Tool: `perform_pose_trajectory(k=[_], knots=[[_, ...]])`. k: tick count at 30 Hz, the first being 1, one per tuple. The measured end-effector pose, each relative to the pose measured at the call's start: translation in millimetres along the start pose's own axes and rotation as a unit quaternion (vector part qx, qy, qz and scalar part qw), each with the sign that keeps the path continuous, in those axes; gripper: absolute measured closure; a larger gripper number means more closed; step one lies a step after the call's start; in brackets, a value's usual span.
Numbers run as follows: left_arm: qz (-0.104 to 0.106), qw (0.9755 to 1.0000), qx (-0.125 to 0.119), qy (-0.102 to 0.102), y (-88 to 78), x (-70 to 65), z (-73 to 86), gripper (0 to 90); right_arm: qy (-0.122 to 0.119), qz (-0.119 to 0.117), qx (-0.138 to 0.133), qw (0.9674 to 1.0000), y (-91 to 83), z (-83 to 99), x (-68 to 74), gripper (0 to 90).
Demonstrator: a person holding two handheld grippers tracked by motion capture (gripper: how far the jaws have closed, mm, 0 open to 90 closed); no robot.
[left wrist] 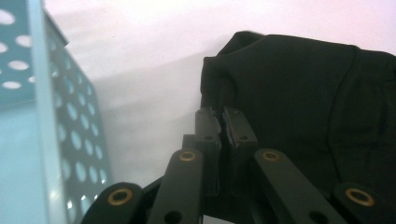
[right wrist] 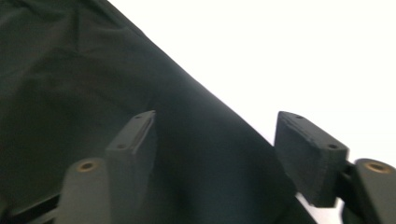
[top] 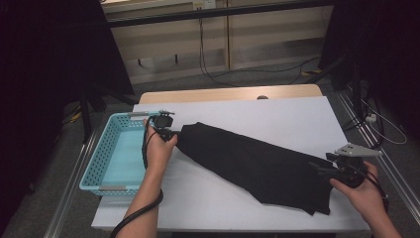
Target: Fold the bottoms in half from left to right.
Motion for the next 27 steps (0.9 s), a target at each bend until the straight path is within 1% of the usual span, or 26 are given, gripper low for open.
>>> perform_pose_trajectory(k=[3, 5, 7, 10, 12, 15, 17, 20, 21, 22, 23, 24, 25, 26, 27], knots=[[0.000, 1.0000, -0.003, 0.006, 1.9, -2.5, -1.1, 85.6, -0.001, 0.008, 0.006, 0.9999, 0.8, 2.3, -4.4, 37.9], [0.007, 1.0000, -0.005, 0.002, 2.6, -3.8, -1.5, 85.6, -0.003, 0.015, 0.009, 0.9998, 0.9, 3.9, -8.0, 41.9], [0.008, 0.9999, -0.008, 0.004, 2.2, -4.9, -2.0, 85.5, 0.002, 0.021, 0.013, 0.9997, 0.7, 5.6, -12.2, 45.1], [0.013, 0.9998, -0.009, 0.008, 1.1, -6.4, -2.5, 85.5, 0.000, 0.031, 0.020, 0.9993, 2.8, 7.7, -17.7, 48.2], [0.014, 0.9998, -0.011, 0.008, 0.6, -6.8, -2.6, 85.5, 0.004, 0.034, 0.028, 0.9990, 6.4, 9.4, -20.0, 52.6], [0.015, 0.9997, -0.012, 0.011, 0.0, -7.3, -3.0, 85.4, 0.004, 0.047, 0.040, 0.9981, 12.5, 11.8, -22.9, 54.7], [0.017, 0.9997, -0.012, 0.013, 0.4, -7.9, -3.5, 85.5, 0.003, 0.052, 0.054, 0.9972, 16.6, 13.8, -24.5, 55.6], [0.018, 0.9997, -0.013, 0.013, 0.3, -8.9, -4.1, 85.5, 0.009, 0.043, 0.065, 0.9969, 20.8, 17.4, -25.8, 58.5], [0.019, 0.9997, -0.013, 0.013, 0.3, -9.1, -4.1, 85.4, 0.016, 0.039, 0.067, 0.9969, 20.5, 17.8, -25.7, 61.3], [0.019, 0.9996, -0.014, 0.012, 0.3, -9.3, -4.2, 85.4, 0.017, 0.035, 0.069, 0.9969, 20.2, 17.8, -25.9, 65.3], [0.020, 0.9996, -0.015, 0.012, 0.2, -9.3, -4.2, 85.4, 0.017, 0.024, 0.070, 0.9971, 20.0, 17.7, -25.7, 73.0], [0.020, 0.9996, -0.014, 0.012, 0.2, -9.3, -4.1, 85.4, 0.017, 0.013, 0.072, 0.9971, 19.6, 17.5, -25.0, 78.6], [0.020, 0.9996, -0.015, 0.012, 0.2, -9.4, -4.1, 85.4, 0.019, 0.009, 0.074, 0.9970, 19.8, 17.4, -24.7, 83.8], [0.019, 0.9996, -0.015, 0.012, 0.1, -9.4, -4.1, 85.4, 0.020, -0.002, 0.076, 0.9969, 20.1, 16.9, -23.9, 87.6], [0.018, 0.9996, -0.015, 0.013, 0.1, -9.6, -4.2, 85.4, 0.016, -0.003, 0.077, 0.9969, 20.6, 16.0, -23.5, 88.2]])
Point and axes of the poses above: each handheld gripper's, and its own axes: y roughly forward along the jaws, z roughly out of its underside, x roughly to its left, the point moved 2 cm from there along y, roughly forward along the jaws, and after that the axes turned 13 degrees about z, right-handed, at the moved point
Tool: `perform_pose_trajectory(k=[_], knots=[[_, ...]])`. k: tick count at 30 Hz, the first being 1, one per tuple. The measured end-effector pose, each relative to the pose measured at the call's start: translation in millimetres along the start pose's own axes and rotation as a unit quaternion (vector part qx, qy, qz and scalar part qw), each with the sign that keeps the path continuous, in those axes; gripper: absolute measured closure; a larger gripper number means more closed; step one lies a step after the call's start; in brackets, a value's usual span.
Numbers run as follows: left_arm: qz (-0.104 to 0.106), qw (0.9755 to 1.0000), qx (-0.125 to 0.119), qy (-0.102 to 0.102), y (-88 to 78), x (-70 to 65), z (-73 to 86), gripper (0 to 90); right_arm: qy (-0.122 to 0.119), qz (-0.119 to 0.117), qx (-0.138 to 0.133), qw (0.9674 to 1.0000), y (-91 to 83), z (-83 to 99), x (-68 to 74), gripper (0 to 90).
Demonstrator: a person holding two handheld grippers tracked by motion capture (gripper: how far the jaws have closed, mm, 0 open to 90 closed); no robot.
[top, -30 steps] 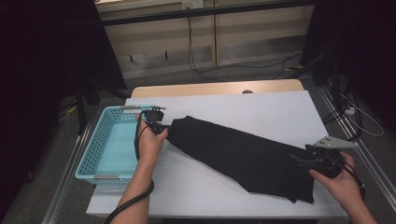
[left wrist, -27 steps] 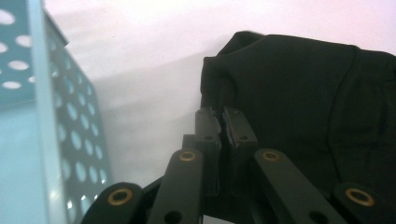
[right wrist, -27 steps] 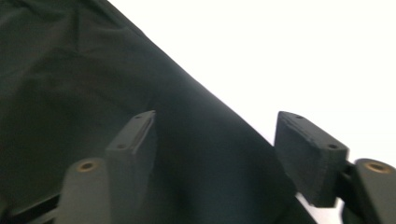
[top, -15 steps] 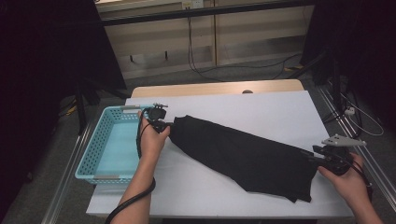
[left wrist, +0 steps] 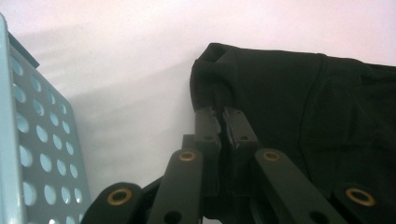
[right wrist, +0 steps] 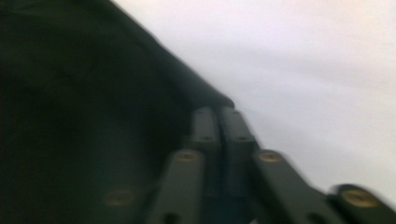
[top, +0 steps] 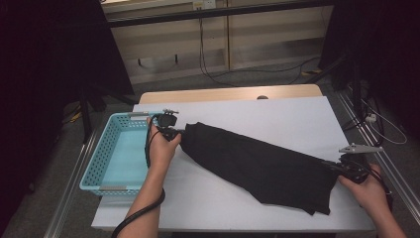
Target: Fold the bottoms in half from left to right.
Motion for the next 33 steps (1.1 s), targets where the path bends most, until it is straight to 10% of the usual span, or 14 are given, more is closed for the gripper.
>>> perform_pose_trajectory(k=[9, 13, 33], knots=[[-0.002, 1.0000, -0.002, 0.001, 0.5, -0.2, -3.0, 85.5, 0.011, 0.029, -0.029, 0.9991, 4.5, -13.1, -9.8, 88.5], [-0.001, 1.0000, -0.003, 0.000, -0.3, 1.3, -1.8, 85.5, 0.000, 0.041, -0.031, 0.9987, 5.5, -11.8, -4.1, 67.4], [-0.026, 0.9996, -0.008, -0.007, -0.7, 24.8, -25.1, 86.0, -0.004, 0.020, -0.040, 0.9990, -21.4, -1.2, 5.2, 57.3]])
Point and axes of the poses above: each handheld gripper's, and its own axes: y roughly forward along the jaws, z roughly out of its underside, x roughly to its left, the point moved 2 cm from there along y, roughly forward along the jaws, and after that the axes turned 13 degrees about z, right-handed, at the moved point
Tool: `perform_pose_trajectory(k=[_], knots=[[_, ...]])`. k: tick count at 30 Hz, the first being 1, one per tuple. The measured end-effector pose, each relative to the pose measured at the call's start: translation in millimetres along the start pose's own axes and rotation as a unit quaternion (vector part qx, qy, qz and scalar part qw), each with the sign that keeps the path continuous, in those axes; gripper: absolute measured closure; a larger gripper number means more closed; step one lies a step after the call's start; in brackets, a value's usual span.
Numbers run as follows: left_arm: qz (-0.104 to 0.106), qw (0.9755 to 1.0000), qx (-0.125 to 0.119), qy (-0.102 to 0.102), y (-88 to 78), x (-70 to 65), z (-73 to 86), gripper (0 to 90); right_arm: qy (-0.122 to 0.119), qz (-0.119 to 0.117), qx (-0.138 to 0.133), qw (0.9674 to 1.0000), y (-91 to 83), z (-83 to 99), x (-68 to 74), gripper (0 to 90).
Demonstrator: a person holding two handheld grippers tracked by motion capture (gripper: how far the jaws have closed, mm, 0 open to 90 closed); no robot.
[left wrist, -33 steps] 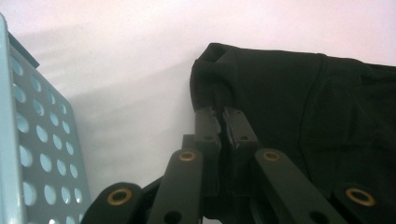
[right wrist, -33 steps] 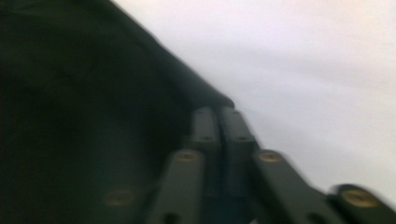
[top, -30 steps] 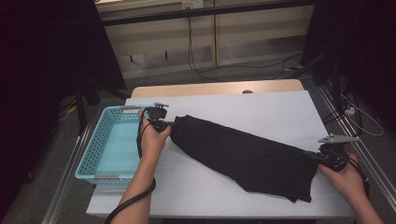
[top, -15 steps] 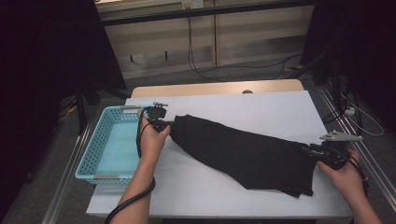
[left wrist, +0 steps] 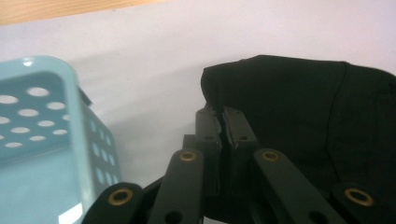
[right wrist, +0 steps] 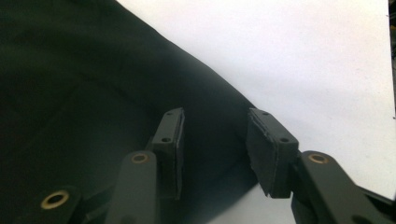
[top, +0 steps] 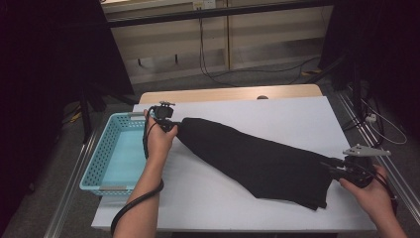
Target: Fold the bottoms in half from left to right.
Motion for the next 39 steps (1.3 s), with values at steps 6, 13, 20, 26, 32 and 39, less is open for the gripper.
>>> perform_pose_trajectory(k=[6, 13, 20, 26, 32, 39], knots=[[0.004, 1.0000, -0.003, 0.006, -3.5, -0.7, -6.0, 85.9, 0.011, 0.017, 0.001, 0.9998, 1.3, 2.5, -5.8, 55.2], [0.007, 0.9999, -0.010, 0.009, -6.4, -2.1, -5.9, 85.8, 0.017, 0.041, 0.014, 0.9989, 16.0, 5.0, -14.1, 61.6], [0.009, 0.9998, -0.011, 0.012, -5.0, -1.5, -4.7, 85.8, 0.000, 0.030, 0.025, 0.9992, 28.8, -0.6, -13.5, 90.0], [0.011, 0.9997, -0.011, 0.019, -4.5, -1.8, -4.7, 85.8, 0.018, 0.067, -0.019, 0.9974, 27.7, -4.3, -22.0, 89.1], [0.011, 0.9997, -0.014, 0.015, -6.7, -1.4, -4.3, 85.9, 0.018, 0.056, -0.015, 0.9981, 27.4, -5.8, -12.5, 70.6], [0.014, 0.9996, -0.014, 0.020, -8.0, -4.0, -3.6, 85.9, -0.015, 0.012, 0.014, 0.9997, 21.6, -1.8, 10.6, 68.3]])
Point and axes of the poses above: each handheld gripper's, and its own axes: y roughly forward along the jaws, z roughly out of its underside, x roughly to its left, the point moved 2 cm from there along y, roughly forward along the jaws, and after that the axes turned 13 degrees about z, right-handed, at the moved point
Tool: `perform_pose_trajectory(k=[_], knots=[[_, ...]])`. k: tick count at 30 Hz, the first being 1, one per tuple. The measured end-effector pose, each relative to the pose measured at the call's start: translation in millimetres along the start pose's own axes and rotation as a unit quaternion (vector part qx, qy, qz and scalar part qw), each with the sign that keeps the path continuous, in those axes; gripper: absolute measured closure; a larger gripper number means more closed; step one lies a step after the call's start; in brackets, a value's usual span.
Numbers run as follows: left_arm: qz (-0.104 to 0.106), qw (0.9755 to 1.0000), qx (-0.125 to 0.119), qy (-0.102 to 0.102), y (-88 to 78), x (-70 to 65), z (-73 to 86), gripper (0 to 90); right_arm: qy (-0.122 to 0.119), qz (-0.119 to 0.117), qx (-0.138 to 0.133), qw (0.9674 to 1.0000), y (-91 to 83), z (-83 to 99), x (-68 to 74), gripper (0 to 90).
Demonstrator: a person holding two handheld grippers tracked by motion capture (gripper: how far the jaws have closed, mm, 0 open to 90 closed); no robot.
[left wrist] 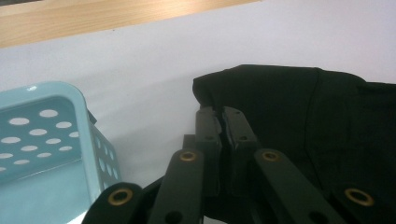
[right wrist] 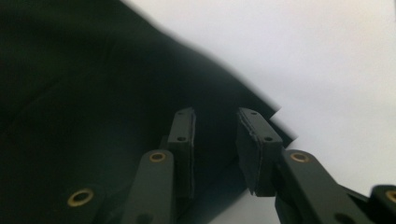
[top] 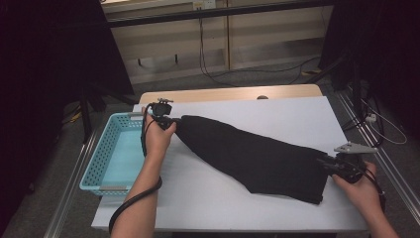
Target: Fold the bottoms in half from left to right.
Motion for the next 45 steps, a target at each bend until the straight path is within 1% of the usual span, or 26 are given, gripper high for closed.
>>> perform_pose_trajectory(k=[1, 2, 3, 4, 6, 8, 9, 11, 12, 13, 14, 15, 16, 19, 20, 23, 24, 25, 27, 28, 34, 36, 38, 39, 44, 45], knots=[[0.002, 1.0000, 0.003, 0.003, -0.8, 0.0, -0.1, 86.0, -0.007, -0.003, 0.002, 1.0000, 1.0, 1.5, 2.3, 69.5], [0.002, 1.0000, 0.004, 0.002, -1.0, -0.3, -0.1, 86.0, -0.009, -0.004, 0.000, 0.9999, 1.0, 3.0, 3.9, 73.9], [0.002, 1.0000, 0.004, 0.003, -1.4, -0.4, -0.3, 85.9, -0.009, -0.009, 0.000, 0.9999, 0.0, 3.3, 4.3, 85.6], [-0.001, 1.0000, 0.005, 0.003, -1.9, -0.4, -0.7, 86.0, -0.012, -0.020, 0.002, 0.9997, -1.2, 3.6, 4.4, 89.4], [-0.002, 1.0000, 0.001, -0.002, -2.9, -0.2, -1.9, 86.0, -0.008, -0.022, 0.006, 0.9997, -2.1, 4.5, 3.2, 90.0], [-0.004, 1.0000, 0.002, 0.003, -4.8, -0.2, -3.7, 86.1, -0.012, -0.020, 0.013, 0.9996, -5.0, 4.9, 1.5, 90.0], [-0.006, 1.0000, 0.000, 0.000, -4.8, -0.5, -4.5, 86.2, -0.016, -0.020, 0.012, 0.9996, -5.8, 5.5, 1.1, 90.0], [-0.009, 0.9999, 0.002, 0.004, -6.6, 0.8, -6.3, 86.6, -0.016, -0.021, 0.011, 0.9996, -7.8, 7.1, 0.6, 90.0], [-0.017, 0.9998, 0.001, 0.005, -8.2, 2.2, -7.3, 90.0, -0.015, -0.028, 0.008, 0.9995, -8.6, 7.2, 0.6, 89.5], [-0.014, 0.9999, -0.003, -0.002, -9.3, 3.8, -7.9, 90.0, -0.014, -0.034, 0.004, 0.9993, -9.7, 7.0, 0.6, 87.0], [-0.009, 0.9999, -0.001, -0.007, -10.3, 5.0, -8.2, 90.0, -0.011, -0.035, -0.003, 0.9993, -11.0, 6.5, 1.0, 81.0], [-0.011, 0.9999, -0.002, -0.009, -10.4, 5.4, -8.2, 90.0, -0.007, -0.034, -0.008, 0.9994, -11.6, 5.6, 0.9, 75.3], [-0.010, 0.9999, 0.000, -0.010, -10.6, 5.7, -8.0, 90.0, 0.000, -0.035, -0.010, 0.9993, -12.4, 4.7, 1.4, 72.6], [0.007, 0.9998, 0.008, -0.016, -8.2, 2.2, -5.7, 89.5, 0.014, -0.044, -0.023, 0.9987, -14.2, 1.4, 4.1, 61.9], [0.011, 0.9998, 0.003, -0.018, -6.2, 0.3, -4.5, 87.6, 0.014, -0.046, -0.025, 0.9985, -14.8, 0.1, 5.6, 60.4], [0.003, 0.9999, 0.001, -0.016, -3.7, -0.8, -1.8, 71.3, 0.011, -0.046, -0.034, 0.9983, -16.5, -3.0, 9.6, 51.3], [0.004, 0.9998, -0.002, -0.018, -3.9, -0.5, -1.1, 69.6, 0.011, -0.047, -0.035, 0.9982, -17.4, -3.6, 11.2, 49.1], [0.003, 0.9998, -0.002, -0.020, -3.9, -0.1, -0.3, 68.5, 0.010, -0.047, -0.036, 0.9982, -18.2, -4.1, 12.7, 47.3], [-0.002, 0.9998, -0.002, -0.021, -3.9, 1.0, 1.9, 58.8, 0.005, -0.052, -0.040, 0.9978, -19.1, -5.1, 15.4, 44.7], [0.000, 0.9997, -0.005, -0.024, -3.9, 0.7, 3.0, 52.1, 0.005, -0.053, -0.041, 0.9977, -19.6, -5.6, 16.7, 42.8], [0.018, 0.9995, -0.015, -0.022, 4.0, -9.8, 14.4, 35.6, 0.003, -0.065, -0.044, 0.9969, -20.7, -8.3, 24.5, 33.1], [0.018, 0.9994, -0.013, -0.025, 8.9, -13.2, 20.0, 31.6, 0.003, -0.068, -0.046, 0.9966, -21.4, -8.5, 26.6, 29.9], [0.022, 0.9991, -0.008, -0.035, 13.5, -16.0, 25.5, 30.2, 0.006, -0.073, -0.048, 0.9962, -22.2, -8.8, 28.2, 27.2], [0.021, 0.9992, -0.003, -0.034, 15.5, -17.5, 27.8, 28.6, 0.006, -0.075, -0.050, 0.9959, -22.5, -9.1, 28.9, 26.4], [0.005, 0.9994, -0.001, -0.034, 20.0, -27.4, 36.1, 25.6, 0.002, -0.078, -0.050, 0.9957, -22.6, -9.1, 31.8, 23.9], [0.001, 0.9995, 0.000, -0.031, 20.4, -29.3, 37.6, 25.4, 0.001, -0.079, -0.050, 0.9956, -22.7, -9.1, 32.2, 23.5]])
Point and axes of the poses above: each handheld gripper's, and its own axes: y roughly forward along the jaws, z roughly out of its underside, x roughly to its left, the point moved 2 cm from there along y, roughly forward along the jaws, and after that the axes turned 13 degrees about z, right-handed, at the moved point
